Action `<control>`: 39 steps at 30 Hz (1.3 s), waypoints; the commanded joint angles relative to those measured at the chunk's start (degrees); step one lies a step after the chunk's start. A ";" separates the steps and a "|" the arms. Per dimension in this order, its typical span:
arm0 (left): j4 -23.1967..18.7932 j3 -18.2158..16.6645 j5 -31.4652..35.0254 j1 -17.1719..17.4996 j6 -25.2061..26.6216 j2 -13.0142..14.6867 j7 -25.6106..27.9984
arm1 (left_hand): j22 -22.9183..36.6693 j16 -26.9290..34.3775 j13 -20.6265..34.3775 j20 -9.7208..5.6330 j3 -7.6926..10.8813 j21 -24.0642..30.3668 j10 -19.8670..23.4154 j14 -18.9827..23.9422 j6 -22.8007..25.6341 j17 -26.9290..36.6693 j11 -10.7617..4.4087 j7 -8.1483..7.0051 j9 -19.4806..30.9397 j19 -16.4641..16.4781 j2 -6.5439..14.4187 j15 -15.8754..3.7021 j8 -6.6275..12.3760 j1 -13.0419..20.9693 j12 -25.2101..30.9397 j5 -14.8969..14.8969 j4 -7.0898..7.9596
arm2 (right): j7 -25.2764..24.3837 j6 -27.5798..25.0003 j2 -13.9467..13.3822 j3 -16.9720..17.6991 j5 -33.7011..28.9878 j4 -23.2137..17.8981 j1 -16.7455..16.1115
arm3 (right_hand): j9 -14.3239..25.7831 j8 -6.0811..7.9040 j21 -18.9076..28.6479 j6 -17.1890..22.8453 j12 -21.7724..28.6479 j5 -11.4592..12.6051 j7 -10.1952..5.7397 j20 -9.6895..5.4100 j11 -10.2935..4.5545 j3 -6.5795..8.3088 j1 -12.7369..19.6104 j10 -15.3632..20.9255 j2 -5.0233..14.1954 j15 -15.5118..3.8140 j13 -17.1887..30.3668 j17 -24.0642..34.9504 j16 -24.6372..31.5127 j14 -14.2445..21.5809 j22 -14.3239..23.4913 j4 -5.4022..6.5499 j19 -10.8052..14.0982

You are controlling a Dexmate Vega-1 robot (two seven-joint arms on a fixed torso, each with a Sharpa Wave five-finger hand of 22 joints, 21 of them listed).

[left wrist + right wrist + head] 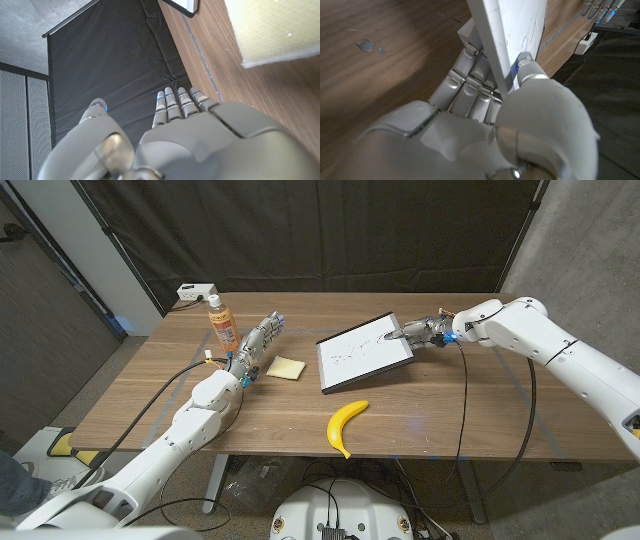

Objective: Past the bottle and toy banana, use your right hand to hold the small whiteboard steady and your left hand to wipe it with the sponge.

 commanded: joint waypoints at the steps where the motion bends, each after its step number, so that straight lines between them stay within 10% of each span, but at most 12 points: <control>1: -1.06 0.21 1.33 0.26 0.96 0.91 1.09 | 0.24 -0.11 0.09 0.52 0.29 -0.30 0.61 0.70 0.51 0.28 0.10 0.19 0.21 0.11 -0.06 -0.25 0.16 0.11 0.00 -0.28 0.10 | -4.48 -2.46 0.29 1.50 0.70 -2.68 -1.58 | 0.09 0.25 1.51 1.38 0.63 0.39 0.10 -1.73 -0.12 0.69 4.25 1.88 2.37 -0.11 -0.18 0.82 0.96 2.05 0.60 -0.24 1.24; 20: -3.40 0.75 10.38 1.71 -3.41 4.30 5.15 | 0.12 -0.40 0.08 0.61 0.16 -0.95 0.50 0.70 -0.04 0.12 -0.69 0.21 0.20 -0.18 -1.74 -0.98 -0.35 3.38 -0.46 -0.43 -2.11 | -6.84 -2.63 0.21 2.23 1.82 -3.26 -2.71 | 0.04 0.05 2.92 2.24 0.53 0.29 0.48 -1.73 -0.18 0.68 5.56 2.45 1.97 0.09 -0.28 1.52 1.57 3.52 0.89 -0.10 1.82; 39: -7.21 -1.74 25.81 6.29 -9.38 6.82 17.29 | 0.20 0.53 0.14 -1.54 1.03 0.32 7.47 7.39 7.09 0.00 -4.01 -2.11 0.28 7.42 -4.20 -3.99 1.27 17.14 0.61 1.28 -8.69 | -6.76 -2.50 0.46 1.64 1.57 -2.19 -1.76 | 0.33 -0.21 3.39 2.10 0.34 0.23 0.53 -1.72 0.05 0.64 5.97 2.13 1.87 0.11 -0.02 1.71 1.13 2.93 0.65 0.18 1.47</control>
